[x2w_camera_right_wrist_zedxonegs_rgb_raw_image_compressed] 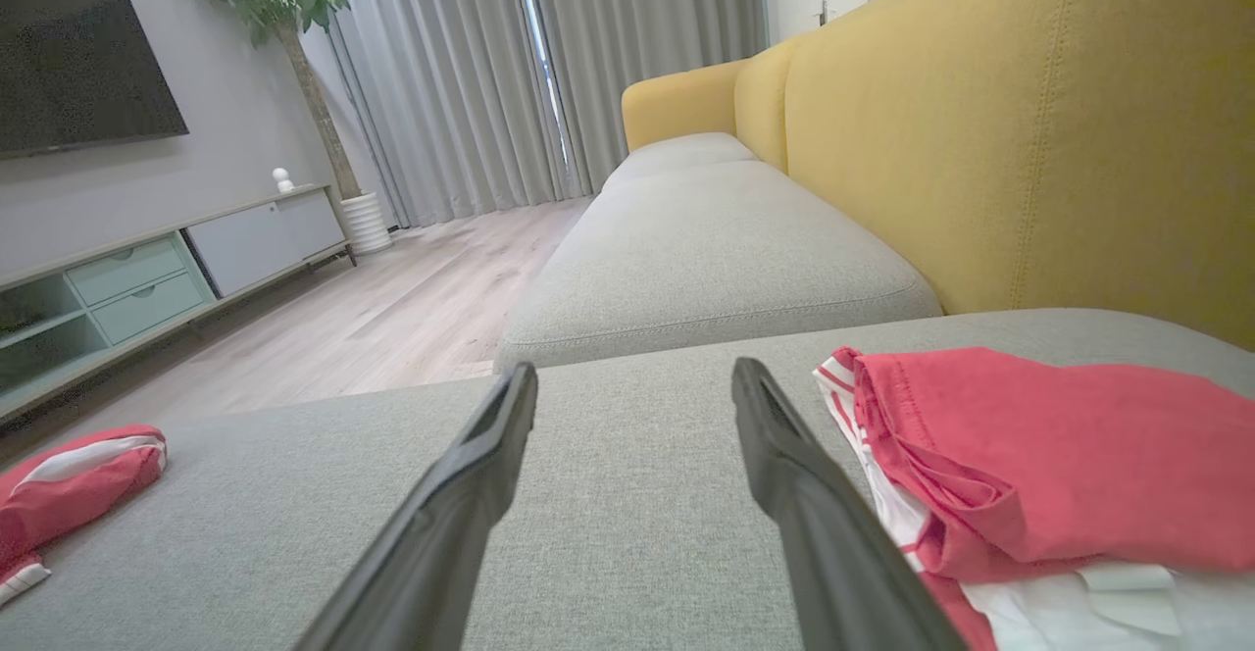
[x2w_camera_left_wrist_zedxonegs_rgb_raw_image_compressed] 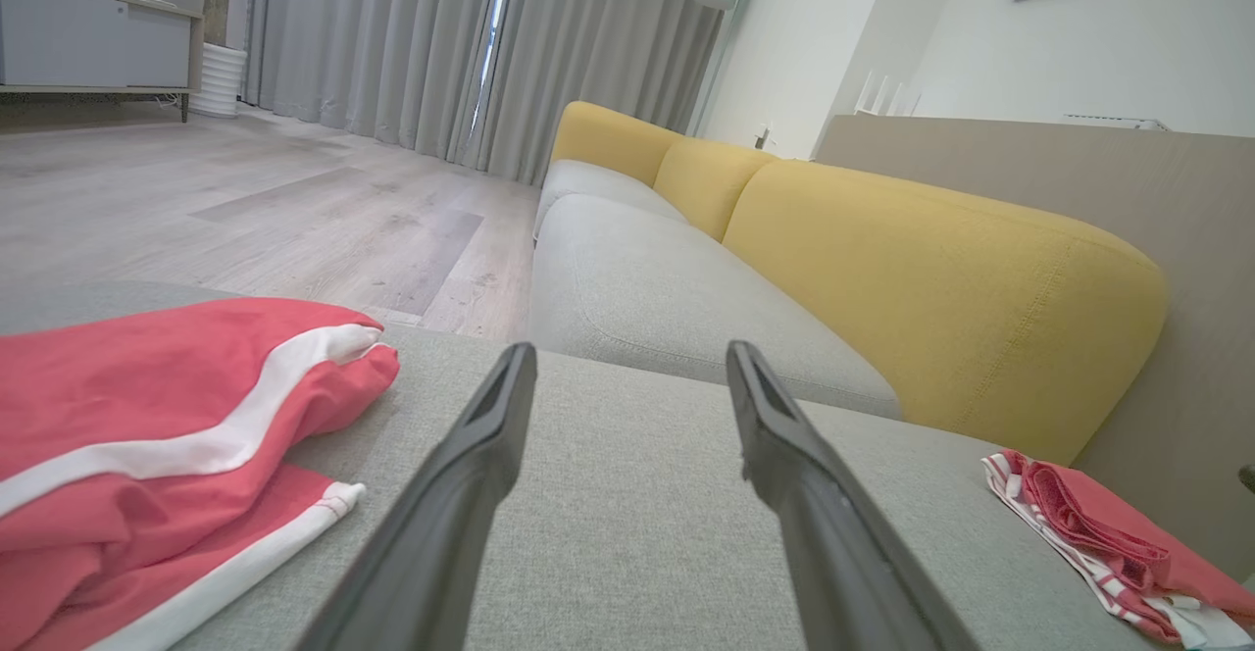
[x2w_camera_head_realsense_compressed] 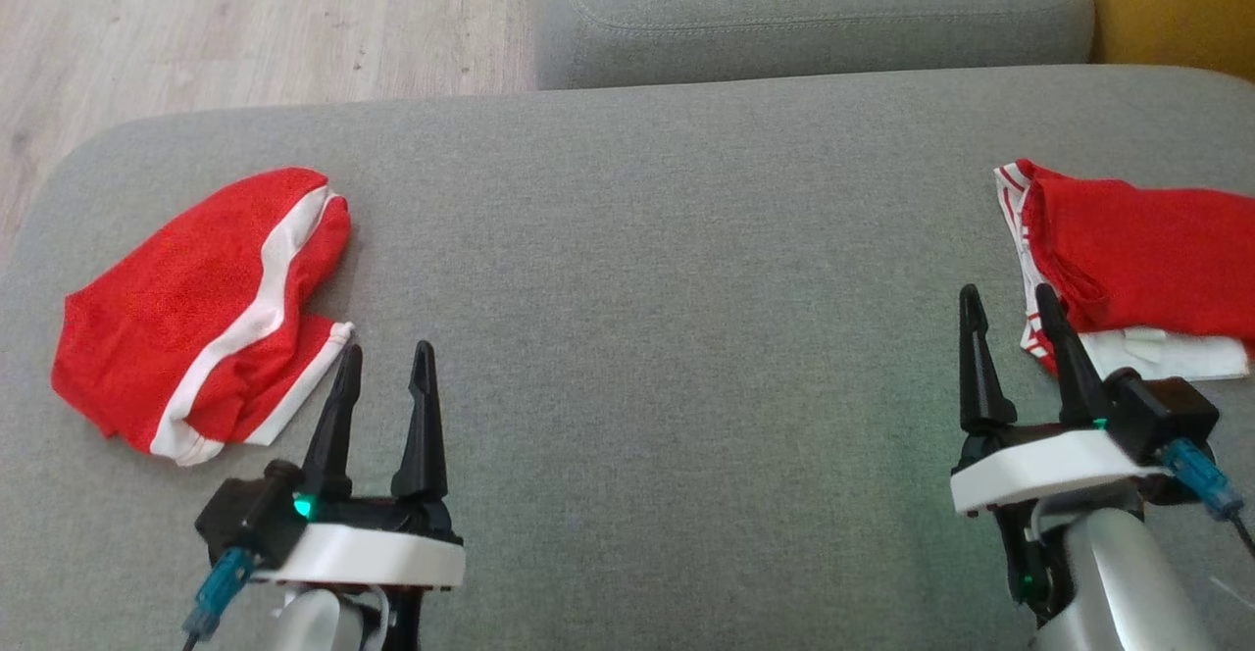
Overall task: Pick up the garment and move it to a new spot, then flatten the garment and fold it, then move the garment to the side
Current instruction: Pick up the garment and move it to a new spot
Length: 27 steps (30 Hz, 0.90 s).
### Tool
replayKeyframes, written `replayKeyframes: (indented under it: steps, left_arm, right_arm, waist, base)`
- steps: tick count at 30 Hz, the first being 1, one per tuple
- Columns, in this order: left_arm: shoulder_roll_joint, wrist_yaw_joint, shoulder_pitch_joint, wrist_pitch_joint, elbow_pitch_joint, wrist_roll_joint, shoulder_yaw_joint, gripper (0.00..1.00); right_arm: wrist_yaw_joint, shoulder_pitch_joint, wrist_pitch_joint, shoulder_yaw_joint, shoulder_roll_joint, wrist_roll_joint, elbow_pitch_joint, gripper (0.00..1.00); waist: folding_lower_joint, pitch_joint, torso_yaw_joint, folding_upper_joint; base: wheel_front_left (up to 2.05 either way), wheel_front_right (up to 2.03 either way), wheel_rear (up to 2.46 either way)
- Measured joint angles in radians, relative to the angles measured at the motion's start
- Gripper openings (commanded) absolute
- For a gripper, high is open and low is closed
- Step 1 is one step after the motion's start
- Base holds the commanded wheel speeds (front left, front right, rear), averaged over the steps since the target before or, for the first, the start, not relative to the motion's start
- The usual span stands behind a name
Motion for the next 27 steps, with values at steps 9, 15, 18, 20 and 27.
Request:
replayKeyframes:
  steps: [9, 15, 18, 20, 27]
  left_arm:
    - [0.000, 0.000, 0.000, 0.000, -0.005, -0.001, 0.000, 1.00]
    - [0.000, 0.000, 0.000, 0.000, -0.002, -0.001, 0.016, 1.00]
    - [0.000, 0.000, 0.000, 0.000, 0.001, 0.000, 0.028, 1.00]
    - [0.000, 0.000, 0.000, 0.000, 0.002, 0.001, 0.032, 1.00]
    - [0.000, 0.000, 0.005, 0.000, 0.006, 0.014, 0.051, 1.00]
  right_arm:
    - [0.000, 0.000, -0.006, 0.004, 0.000, 0.021, 0.013, 1.00]
    - [0.000, 0.000, -0.014, 0.031, 0.000, 0.032, 0.013, 1.00]
    - [0.000, 0.001, -0.014, 0.042, 0.000, 0.039, 0.013, 1.00]
    - [0.000, 0.002, -0.014, 0.048, 0.000, 0.042, 0.013, 1.00]
    - [0.000, 0.023, -0.015, 0.068, 0.001, 0.055, 0.023, 1.00]
  waist:
    - [0.0000, 0.004, 0.003, 0.0000]
    - [0.0000, 0.002, 0.047, 0.0000]
    - [0.0000, -0.002, 0.078, 0.0000]
    - [0.0000, -0.005, 0.102, 0.0000]
    - [0.0000, -0.018, 0.194, 0.0000]
  base:
    - [0.00, 0.00, 0.00]
    - [0.00, 0.00, 0.00]
    - [0.00, 0.00, 0.00]
    - [0.00, 0.00, 0.00]
    - [0.00, 0.00, 0.00]
